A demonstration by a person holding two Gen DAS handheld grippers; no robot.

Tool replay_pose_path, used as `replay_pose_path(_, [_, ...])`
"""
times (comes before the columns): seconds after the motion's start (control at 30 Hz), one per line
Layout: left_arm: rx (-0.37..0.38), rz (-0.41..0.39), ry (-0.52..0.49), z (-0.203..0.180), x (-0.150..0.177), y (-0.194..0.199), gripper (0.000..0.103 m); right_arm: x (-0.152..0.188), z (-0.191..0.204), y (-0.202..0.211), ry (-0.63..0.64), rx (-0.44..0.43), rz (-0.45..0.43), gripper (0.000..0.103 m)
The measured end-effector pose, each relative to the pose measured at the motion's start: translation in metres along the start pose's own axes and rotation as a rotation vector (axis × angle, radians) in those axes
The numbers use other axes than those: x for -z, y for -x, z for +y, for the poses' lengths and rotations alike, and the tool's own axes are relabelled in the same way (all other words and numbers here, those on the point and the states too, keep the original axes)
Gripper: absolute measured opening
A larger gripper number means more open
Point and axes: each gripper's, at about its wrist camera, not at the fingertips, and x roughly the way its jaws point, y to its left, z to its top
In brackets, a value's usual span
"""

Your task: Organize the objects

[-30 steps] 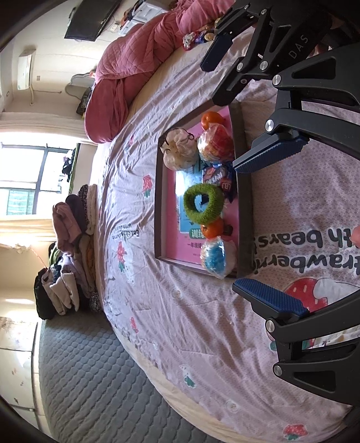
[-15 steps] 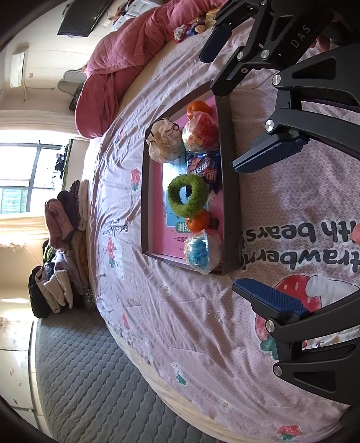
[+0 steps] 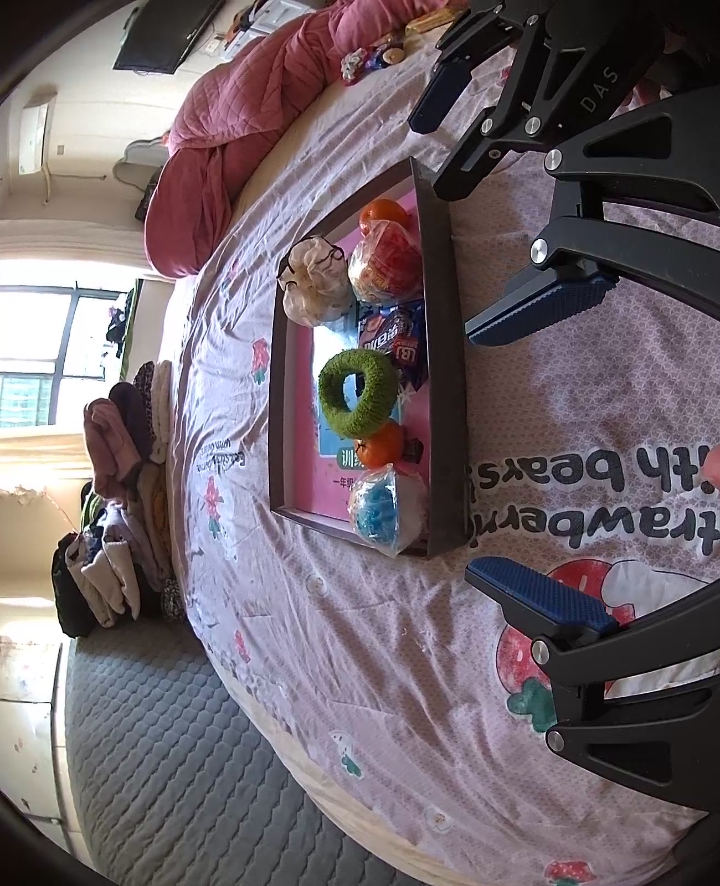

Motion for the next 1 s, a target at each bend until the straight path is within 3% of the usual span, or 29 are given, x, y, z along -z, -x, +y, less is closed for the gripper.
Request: replay_pose_path(1.0, [-0.034,0.043,0.005,0.005,0.023,-0.032,0.080,0.029,-0.009,-0.024,-0.024,0.025,0.054,0.068])
